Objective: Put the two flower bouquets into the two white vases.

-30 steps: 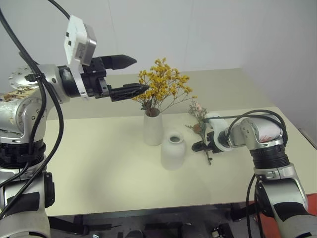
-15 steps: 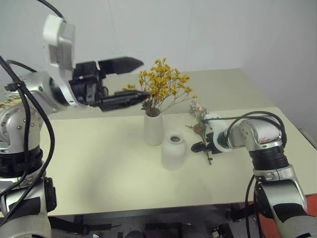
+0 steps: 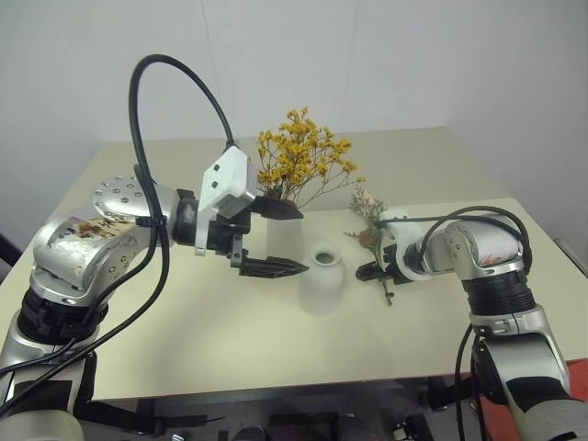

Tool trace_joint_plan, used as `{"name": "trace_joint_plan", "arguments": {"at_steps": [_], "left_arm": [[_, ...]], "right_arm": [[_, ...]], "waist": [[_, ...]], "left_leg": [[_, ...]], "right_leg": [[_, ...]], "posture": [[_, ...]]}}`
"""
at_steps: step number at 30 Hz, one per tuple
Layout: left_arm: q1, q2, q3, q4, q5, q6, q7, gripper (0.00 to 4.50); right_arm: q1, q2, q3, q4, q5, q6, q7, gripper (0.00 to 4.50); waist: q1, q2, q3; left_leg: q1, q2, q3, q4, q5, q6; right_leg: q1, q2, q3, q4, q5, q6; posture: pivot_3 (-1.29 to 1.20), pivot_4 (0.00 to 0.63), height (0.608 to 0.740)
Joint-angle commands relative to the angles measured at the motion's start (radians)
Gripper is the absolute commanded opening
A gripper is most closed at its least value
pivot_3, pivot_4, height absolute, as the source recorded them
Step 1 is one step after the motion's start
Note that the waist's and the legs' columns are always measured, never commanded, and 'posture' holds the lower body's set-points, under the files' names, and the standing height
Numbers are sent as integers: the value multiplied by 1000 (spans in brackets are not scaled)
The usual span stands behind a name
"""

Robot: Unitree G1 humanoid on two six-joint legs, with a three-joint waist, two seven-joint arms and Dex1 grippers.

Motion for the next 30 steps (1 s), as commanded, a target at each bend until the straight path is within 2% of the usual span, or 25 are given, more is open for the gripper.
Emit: {"name": "trace_joint_plan", "arguments": {"at_steps": [1, 2, 10, 14, 18, 20, 24, 27, 29, 30], "left_arm": [[-18, -12, 5, -1, 24, 1, 30, 4500], [-19, -15, 7, 2, 25, 1, 32, 4500], [-15, -28, 14, 1, 26, 10, 40, 4500], [-9, -27, 20, -6, 21, 17, 48, 4500], [0, -24, 31, -14, 15, 24, 54, 4500], [3, -22, 34, -14, 15, 24, 54, 4500], [9, -18, 40, -5, 20, 20, 55, 4500], [11, -20, 38, 3, 26, 17, 57, 4500], [13, -21, 37, 4, 27, 15, 56, 4500], [11, -26, 38, 7, 20, 14, 52, 4500]], "right_arm": [[-6, -1, -22, 5, -18, -29, -4, 4103], [-6, -1, -18, 9, -20, -30, -4, 3953], [-7, -8, 25, 25, -41, -54, 7, 1196], [-6, -9, 33, 26, -46, -57, 9, 44], [-19, 10, -17, 52, -55, -50, -14, 44], [-41, 33, -82, 85, -68, -47, -45, 44], [-82, 119, -351, 140, -106, -118, -180, 44], [-86, 203, -548, 76, -113, -243, -309, 44], [-58, 248, -601, -13, -107, -369, -355, 44], [19, 293, -605, -131, -90, -581, -310, 44]], "waist": [[0, 0, 0], [0, 0, 0], [0, 0, 0], [0, 0, 0], [0, 0, 0], [0, 0, 0], [0, 0, 0], [3, 0, 0], [3, 0, 0], [3, 0, 0]], "left_leg": [[0, 0, 0, 0, 0, 0], [0, 0, 0, 0, 0, 0], [0, 0, 0, 0, 0, 0], [0, 0, 0, 0, 0, 0], [0, 0, 0, 0, 0, 0], [0, 0, 0, 0, 0, 0], [0, 0, 0, 0, 0, 0], [0, 0, 0, 0, 0, 0], [0, 0, 0, 0, 0, 0], [-1, 0, 0, 0, 0, 0]], "right_leg": [[0, 0, 0, 0, 0, 0], [0, 0, 0, 0, 0, 0], [0, 0, 0, 0, 0, 0], [0, 0, 0, 0, 0, 0], [0, 0, 0, 0, 0, 0], [0, 0, 0, 0, 0, 0], [0, 0, 0, 1, 0, 0], [0, 0, 0, 1, 0, 0], [0, 0, 0, 1, 0, 0], [-1, 0, 0, 2, 0, 0]], "posture": [[0, 150, 740], [0, 150, 740], [0, 150, 740], [0, 150, 740], [0, 150, 740], [0, 150, 740], [0, 150, 740], [0, 150, 740], [0, 150, 740], [0, 150, 740]]}}
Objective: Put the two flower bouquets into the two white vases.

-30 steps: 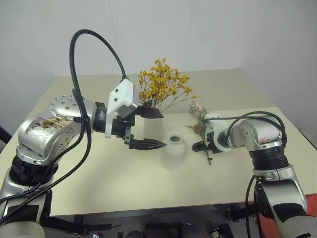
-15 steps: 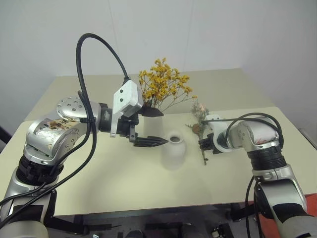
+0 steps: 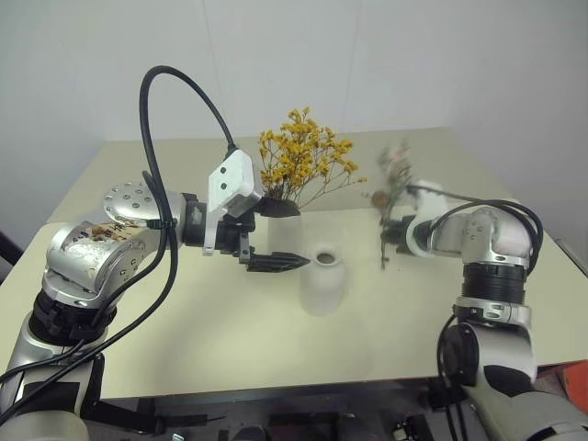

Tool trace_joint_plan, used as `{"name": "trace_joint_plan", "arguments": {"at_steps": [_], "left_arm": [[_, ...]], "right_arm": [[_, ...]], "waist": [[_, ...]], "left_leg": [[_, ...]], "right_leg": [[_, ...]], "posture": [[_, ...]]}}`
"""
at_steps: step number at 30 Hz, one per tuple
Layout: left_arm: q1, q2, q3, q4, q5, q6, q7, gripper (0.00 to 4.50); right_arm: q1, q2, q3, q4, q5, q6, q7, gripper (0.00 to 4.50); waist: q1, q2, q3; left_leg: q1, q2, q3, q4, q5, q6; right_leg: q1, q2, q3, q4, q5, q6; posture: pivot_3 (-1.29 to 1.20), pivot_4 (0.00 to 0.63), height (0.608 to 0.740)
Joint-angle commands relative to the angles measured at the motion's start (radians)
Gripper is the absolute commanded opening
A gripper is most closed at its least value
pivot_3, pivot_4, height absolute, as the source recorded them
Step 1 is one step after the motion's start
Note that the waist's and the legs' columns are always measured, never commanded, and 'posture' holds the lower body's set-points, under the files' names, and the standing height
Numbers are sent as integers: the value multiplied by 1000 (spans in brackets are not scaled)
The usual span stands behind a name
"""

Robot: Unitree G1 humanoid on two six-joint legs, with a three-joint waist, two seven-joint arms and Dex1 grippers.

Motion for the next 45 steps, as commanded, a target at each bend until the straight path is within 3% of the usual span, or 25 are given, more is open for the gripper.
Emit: {"name": "trace_joint_plan", "arguments": {"at_steps": [1, 2, 8, 14, 20, 31, 45], "left_arm": [[-8, -2, 33, 2, -8, -10, -5, 4500], [-10, -5, 34, 3, -13, -9, -8, 4500], [-15, -6, 22, 22, -8, -26, -45, 4500], [-11, -1, 20, 33, 7, -29, -62, 4500], [-7, 7, 18, 40, 18, -23, -68, 4500], [8, 30, 20, 54, 45, -24, -76, 4500], [-1, 30, 18, 66, 57, -26, -96, 4500]], "right_arm": [[131, 79, -50, -283, 30, -458, 41, 44], [187, 105, -34, -349, 23, -600, 63, 44], [291, 104, -35, -576, 364, -546, 286, 44], [347, 59, 58, -662, 443, -566, 346, 44], [411, -8, 202, -702, 412, -632, 448, 44], [475, -25, 389, -649, 310, -740, 495, 44], [549, -81, 492, -641, 172, -859, 537, 44]], "waist": [[0, 0, 0], [1, 0, 0], [-15, 0, 0], [-25, 0, 0], [-23, 0, 0], [-20, 0, 0], [-18, 0, 0]], "left_leg": [[0, 0, 0, 0, 0, 0], [0, 1, -1, -1, 0, 0], [0, 0, 0, 0, 0, 0], [5, 2, 0, -1, 0, 0], [6, 2, 0, -1, 0, 0], [6, 2, 0, -1, 0, 0], [6, 2, 0, -1, 0, 0]], "right_leg": [[0, 0, 0, 0, 0, 0], [0, 0, -1, 0, 0, 0], [1, 0, 1, 0, 0, 1], [2, 3, 1, 0, 0, 1], [3, 3, 1, 1, 0, 1], [3, 3, 1, 0, 0, 0], [3, 3, 1, 0, 0, 1]], "posture": [[0, 150, 740], [0, 150, 740], [0, 150, 740], [0, 150, 740], [0, 150, 740], [0, 150, 740], [0, 150, 740]]}}
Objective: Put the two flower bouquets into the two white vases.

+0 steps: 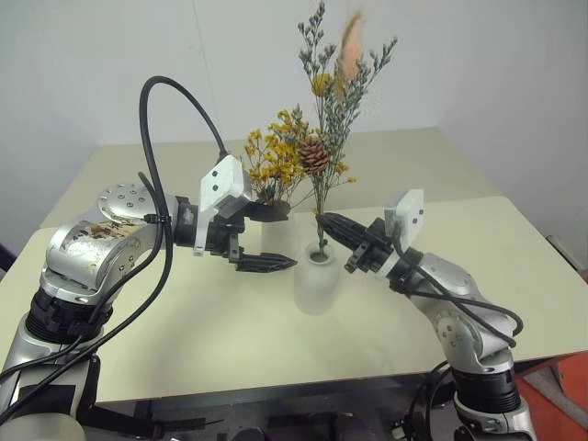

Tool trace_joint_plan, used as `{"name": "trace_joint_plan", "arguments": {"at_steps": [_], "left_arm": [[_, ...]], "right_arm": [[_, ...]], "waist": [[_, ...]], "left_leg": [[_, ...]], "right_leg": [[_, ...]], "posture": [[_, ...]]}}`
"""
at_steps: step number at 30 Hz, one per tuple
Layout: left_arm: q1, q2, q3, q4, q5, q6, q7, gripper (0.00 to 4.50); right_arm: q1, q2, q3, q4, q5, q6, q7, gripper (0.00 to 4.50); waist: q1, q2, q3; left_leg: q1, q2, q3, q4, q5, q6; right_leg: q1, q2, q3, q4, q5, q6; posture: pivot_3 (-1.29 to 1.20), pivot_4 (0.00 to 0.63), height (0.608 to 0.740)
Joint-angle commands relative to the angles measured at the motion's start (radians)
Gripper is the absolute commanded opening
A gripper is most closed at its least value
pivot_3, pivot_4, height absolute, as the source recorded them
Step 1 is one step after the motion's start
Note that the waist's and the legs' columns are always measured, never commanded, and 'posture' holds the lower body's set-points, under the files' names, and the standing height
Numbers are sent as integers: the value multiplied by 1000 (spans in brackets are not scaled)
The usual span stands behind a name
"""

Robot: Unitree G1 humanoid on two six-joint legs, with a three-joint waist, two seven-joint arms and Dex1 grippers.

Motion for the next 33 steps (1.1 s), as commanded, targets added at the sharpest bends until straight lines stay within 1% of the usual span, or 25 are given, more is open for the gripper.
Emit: {"name": "trace_joint_plan", "arguments": {"at_steps": [1, 4, 5, 6, 7, 14, 16, 17, 19, 25, 28, 31, 33], "left_arm": [[-14, 12, 15, -8, 2, -14, -10, 4500], [-19, 10, 13, -6, 4, -13, -14, 4500], [-21, 9, 12, -4, 5, -13, -16, 4500], [-22, 9, 11, -3, 6, -14, -18, 4500], [-23, 8, 10, -3, 6, -14, -19, 4500], [-34, 2, 4, 2, 9, -15, -28, 4500], [-35, 0, 3, 4, 10, -16, -29, 4500], [-35, 0, 3, 3, 10, -16, -29, 4500], [-34, 0, 4, 1, 9, -15, -29, 4500], [-30, 0, 8, -6, 5, -12, -30, 4500], [-23, 1, 11, -9, 1, -11, -32, 4500], [-10, 9, 33, -13, -23, 5, -38, 4500], [6, 24, 59, -17, -32, 13, -32, 4500]], "right_arm": [[26, -19, 19, -36, -34, -60, 23, 44], [45, -28, 26, -43, -52, -84, 34, 44], [48, -30, 28, -44, -56, -89, 36, 563], [52, -30, 27, -46, -58, -94, 36, 879], [54, -31, 26, -48, -58, -97, 35, 1046], [66, -39, 20, -74, -58, -116, 44, 3352], [69, -49, 18, -81, -61, -120, 50, 4109], [71, -58, 14, -86, -61, -120, 55, 4364], [80, -87, 2, -98, -59, -119, 72, 4444], [130, -218, -105, -160, 48, -62, 153, 4444], [143, -276, -146, -159, 78, -39, 175, 4444], [143, -346, -203, -146, 140, -5, 220, 4444], [135, -413, -267, -121, 186, 20, 264, 4444]], "waist": [[1, 0, 0], [1, 0, 0], [1, 0, 0], [1, 0, 0], [1, 0, 0], [1, 0, 0], [2, 0, 0], [2, 0, 0], [3, 0, 0], [13, 0, 0], [16, 0, 0], [18, -1, 0], [19, -1, 0]], "left_leg": [[0, 0, 0, 0, 0, 0], [0, 0, 0, 0, 0, 0], [0, 0, 0, 0, 0, 0], [0, 0, 0, 0, 0, 0], [0, 0, 0, 0, 0, 0], [0, 0, 0, 0, 0, 0], [0, 0, 0, 0, 0, 0], [0, 0, 0, 0, 0, 0], [0, 0, 0, 0, 0, 0], [-1, 0, 0, 0, 0, 0], [0, 0, 0, 0, 0, 0], [0, 0, 0, 0, 0, 0], [0, 0, 0, 0, 0, 0]], "right_leg": [[0, 0, 0, 0, 0, 0], [0, 0, 0, 0, 0, 0], [0, 0, 0, 0, 0, 0], [0, 0, 0, 0, 0, 0], [0, 0, 0, 0, 0, 0], [0, 0, 0, 0, 0, 0], [0, 0, 0, 0, 0, 0], [0, 0, 0, 0, 0, 0], [0, 0, 0, 0, 0, 0], [0, 0, 0, -1, 0, 0], [1, 0, 0, -1, 0, 1], [1, 0, 0, -1, -1, 2], [2, 0, -1, -2, -1, 2]], "posture": [[0, 150, 740], [0, 150, 740], [0, 150, 740], [0, 150, 740], [0, 150, 740], [0, 150, 740], [0, 150, 740], [0, 150, 740], [0, 150, 740], [0, 150, 740], [0, 150, 740], [0, 150, 740], [0, 150, 740]]}}
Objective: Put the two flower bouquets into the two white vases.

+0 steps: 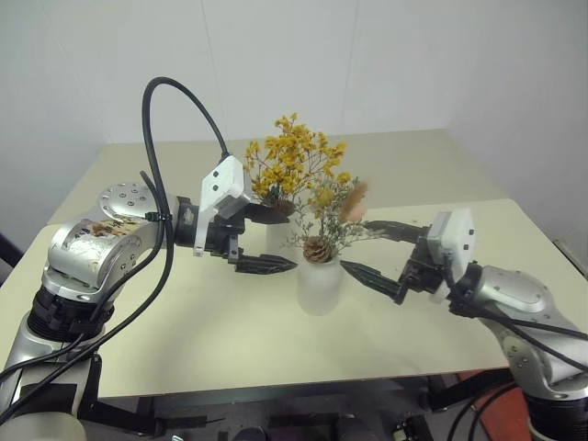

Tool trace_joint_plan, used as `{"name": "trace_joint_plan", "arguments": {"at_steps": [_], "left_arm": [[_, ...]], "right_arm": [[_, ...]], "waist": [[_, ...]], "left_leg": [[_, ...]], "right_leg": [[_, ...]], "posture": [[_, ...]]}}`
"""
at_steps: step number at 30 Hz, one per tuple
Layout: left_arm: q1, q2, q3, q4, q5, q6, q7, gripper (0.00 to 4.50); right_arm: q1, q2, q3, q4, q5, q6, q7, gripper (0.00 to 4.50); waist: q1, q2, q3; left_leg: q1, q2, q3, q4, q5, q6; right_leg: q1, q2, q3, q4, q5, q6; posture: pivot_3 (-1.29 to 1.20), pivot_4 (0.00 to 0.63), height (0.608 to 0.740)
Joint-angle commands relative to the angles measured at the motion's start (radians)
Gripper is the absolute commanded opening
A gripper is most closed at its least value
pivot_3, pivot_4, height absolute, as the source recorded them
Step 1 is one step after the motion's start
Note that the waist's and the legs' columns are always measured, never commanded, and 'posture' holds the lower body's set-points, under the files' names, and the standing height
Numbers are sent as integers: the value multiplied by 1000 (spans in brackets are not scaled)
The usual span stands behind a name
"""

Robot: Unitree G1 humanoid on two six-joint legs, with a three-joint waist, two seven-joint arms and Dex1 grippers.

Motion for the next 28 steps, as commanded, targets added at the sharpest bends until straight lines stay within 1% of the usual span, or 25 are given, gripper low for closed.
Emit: {"name": "trace_joint_plan", "arguments": {"at_steps": [1, 4, 7, 11, 14, 19, 22, 26, 28], "left_arm": [[19, 36, 77, -27, -35, 14, 5, 4500], [69, 66, 143, -58, -70, 34, 23, 4500], [140, 92, 230, -111, -130, 68, 48, 4500], [233, 135, 319, -173, -174, 100, 85, 4500], [305, 170, 386, -208, -203, 118, 100, 4500], [368, 180, 487, -251, -284, 158, 161, 4500], [399, 187, 521, -273, -324, 173, 182, 4500], [425, 195, 526, -286, -353, 166, 202, 4500], [440, 182, 526, -289, -350, 138, 209, 4500]], "right_arm": [[-15, -90, -130, 15, 92, 38, 70, 4444], [20, -160, -205, 44, 137, 58, 126, 4444], [75, -209, -255, 59, 141, 58, 168, 4444], [121, -244, -293, 80, 136, 46, 202, 4444], [141, -269, -304, 92, 117, 35, 223, 4444], [163, -280, -328, 88, 119, 35, 226, 4444], [164, -280, -344, 74, 135, 65, 197, 4444], [164, -287, -353, 67, 142, 93, 167, 4444], [171, -285, -355, 57, 131, 94, 150, 4444]], "waist": [[0, 0, 0], [0, 0, 0], [2, -1, 0], [3, -1, 1], [3, -1, 1], [7, -1, 1], [9, -1, 1], [9, -1, 1], [9, -1, 1]], "left_leg": [[0, 0, 0, 0, 0, 0], [0, 0, 0, 0, 0, 0], [0, 1, 0, 0, 0, 0], [2, 1, 0, 0, 0, 0], [9, 4, 0, -1, -1, 1], [9, 4, 0, -1, -1, 1], [9, 4, 0, -1, -1, 1], [9, 4, 0, -1, -1, 1], [9, 4, 0, -1, -1, 1]], "right_leg": [[0, 0, 0, 0, 0, 0], [0, 0, 0, -1, 0, 0], [1, 0, -1, -1, 0, 0], [5, 0, -1, -3, -2, 3], [14, 2, -3, -9, -3, 5], [15, 2, -3, -10, -4, 5], [14, 2, -3, -10, -4, 5], [14, 2, -3, -10, -3, 5], [15, 2, -3, -10, -3, 5]], "posture": [[0, 150, 740], [0, 150, 740], [0, 150, 740], [0, 150, 740], [0, 150, 740], [0, 150, 740], [0, 150, 740], [0, 150, 740], [0, 150, 740]]}}
